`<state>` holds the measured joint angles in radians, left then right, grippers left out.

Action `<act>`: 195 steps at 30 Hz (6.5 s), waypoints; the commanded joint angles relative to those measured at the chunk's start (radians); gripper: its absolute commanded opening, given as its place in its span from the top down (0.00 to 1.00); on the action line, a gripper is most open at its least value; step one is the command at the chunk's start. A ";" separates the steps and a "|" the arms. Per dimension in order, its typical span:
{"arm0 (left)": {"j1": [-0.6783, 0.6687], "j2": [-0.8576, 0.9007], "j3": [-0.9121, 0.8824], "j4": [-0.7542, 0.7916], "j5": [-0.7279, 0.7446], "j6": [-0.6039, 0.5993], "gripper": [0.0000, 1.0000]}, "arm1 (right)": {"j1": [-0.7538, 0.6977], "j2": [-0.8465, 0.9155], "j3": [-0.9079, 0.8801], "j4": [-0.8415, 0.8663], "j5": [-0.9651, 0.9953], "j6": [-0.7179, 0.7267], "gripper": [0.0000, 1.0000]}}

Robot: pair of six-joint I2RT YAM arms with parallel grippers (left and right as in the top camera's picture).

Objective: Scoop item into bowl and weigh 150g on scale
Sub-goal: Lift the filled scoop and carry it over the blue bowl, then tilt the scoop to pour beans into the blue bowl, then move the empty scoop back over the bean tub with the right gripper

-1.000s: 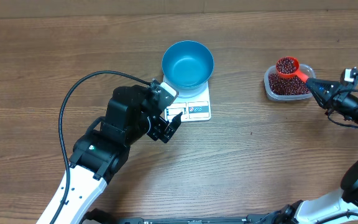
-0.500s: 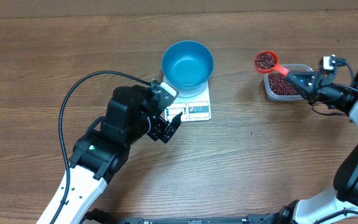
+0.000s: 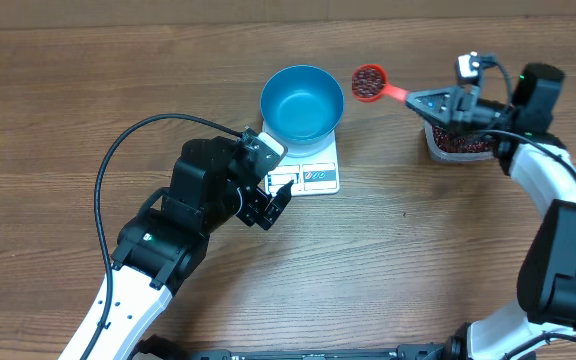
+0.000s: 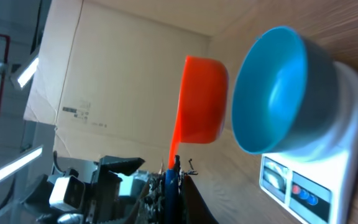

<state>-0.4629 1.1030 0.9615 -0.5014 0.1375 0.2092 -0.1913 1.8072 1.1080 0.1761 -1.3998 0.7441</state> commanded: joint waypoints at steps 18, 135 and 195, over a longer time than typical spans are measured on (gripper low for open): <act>0.005 -0.010 -0.002 0.000 -0.008 -0.015 0.00 | 0.223 0.003 0.005 0.114 0.302 -0.266 0.96; 0.005 -0.010 -0.002 0.000 -0.008 -0.015 0.00 | 0.257 0.003 0.005 0.046 0.378 -1.325 0.96; 0.005 -0.010 -0.002 0.000 -0.008 -0.015 0.00 | -0.143 -0.444 0.006 -0.598 0.999 -0.528 0.96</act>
<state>-0.4629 1.1030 0.9615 -0.5014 0.1371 0.2092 -0.3332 1.3880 1.1088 -0.3901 -0.6186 0.3103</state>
